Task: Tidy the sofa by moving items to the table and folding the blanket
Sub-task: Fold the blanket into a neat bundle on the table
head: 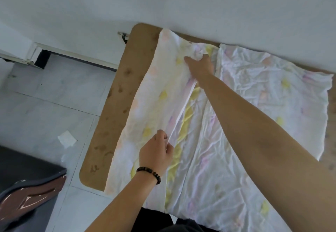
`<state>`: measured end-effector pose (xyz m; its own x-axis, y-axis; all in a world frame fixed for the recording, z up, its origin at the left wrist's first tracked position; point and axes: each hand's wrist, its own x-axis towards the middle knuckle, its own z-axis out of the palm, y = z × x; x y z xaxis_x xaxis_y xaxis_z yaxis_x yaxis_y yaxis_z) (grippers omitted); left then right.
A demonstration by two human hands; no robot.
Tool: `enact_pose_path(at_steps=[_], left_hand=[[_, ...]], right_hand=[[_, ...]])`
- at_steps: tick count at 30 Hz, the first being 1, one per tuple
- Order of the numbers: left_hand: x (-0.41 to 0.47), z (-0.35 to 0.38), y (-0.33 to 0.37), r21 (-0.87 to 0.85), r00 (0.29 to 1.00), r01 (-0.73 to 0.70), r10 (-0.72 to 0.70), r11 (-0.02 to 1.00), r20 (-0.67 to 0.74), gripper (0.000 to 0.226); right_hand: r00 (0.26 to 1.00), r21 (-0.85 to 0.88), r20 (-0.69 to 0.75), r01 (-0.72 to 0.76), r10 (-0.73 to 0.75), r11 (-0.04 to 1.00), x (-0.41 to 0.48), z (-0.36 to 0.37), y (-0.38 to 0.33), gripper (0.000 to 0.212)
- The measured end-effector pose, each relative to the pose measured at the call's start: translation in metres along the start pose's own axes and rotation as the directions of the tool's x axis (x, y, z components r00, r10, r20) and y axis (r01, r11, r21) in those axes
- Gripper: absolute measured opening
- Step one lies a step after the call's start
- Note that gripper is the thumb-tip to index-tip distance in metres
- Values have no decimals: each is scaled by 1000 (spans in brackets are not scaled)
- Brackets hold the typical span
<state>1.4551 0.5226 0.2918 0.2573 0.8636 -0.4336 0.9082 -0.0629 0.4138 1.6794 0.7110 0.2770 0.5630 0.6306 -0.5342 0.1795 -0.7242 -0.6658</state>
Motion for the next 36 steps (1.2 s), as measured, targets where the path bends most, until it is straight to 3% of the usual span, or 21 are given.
enact_pose_path(at_steps=[3,5,7,10,15,18,20,22,24,29,32,36], left_hand=[[-13,9,-4,150,996,47,-57,988,62,21],[-23,11,-2,148,993,102,-110,984,47,24],[-33,11,6,108,992,119,-123,987,30,23],[-50,9,39,128,997,-32,24,991,68,21],[-81,31,129,74,950,-265,247,961,189,17],[-87,70,174,46,923,-330,312,943,223,13],[-84,101,199,44,915,-334,312,942,254,13],[-83,132,213,59,918,-312,285,948,277,21],[-84,161,212,88,931,-287,256,954,259,29],[-94,187,195,127,925,-379,372,917,77,38],[-105,188,184,212,923,-381,383,900,34,42],[-121,177,165,318,956,-264,291,910,-40,18]], right_hand=[[997,-95,-13,71,-72,993,7,-9,4,53],[997,-45,-19,80,-81,996,7,-20,4,49],[995,109,-9,95,-95,989,9,-36,4,47],[992,337,-62,126,-112,933,10,-69,10,39],[982,415,-155,166,-111,895,18,-150,47,14],[965,345,-260,111,-19,932,40,-204,89,21],[942,202,-335,71,0,977,49,-235,123,22],[951,46,-308,3,11,999,43,-253,151,48],[960,-15,-278,13,-17,1000,43,-260,170,59],[948,18,-316,55,-46,998,52,-260,179,65],[949,-80,-311,17,-41,997,44,-268,178,62],[956,-242,-279,17,-87,970,17,-280,169,45]])
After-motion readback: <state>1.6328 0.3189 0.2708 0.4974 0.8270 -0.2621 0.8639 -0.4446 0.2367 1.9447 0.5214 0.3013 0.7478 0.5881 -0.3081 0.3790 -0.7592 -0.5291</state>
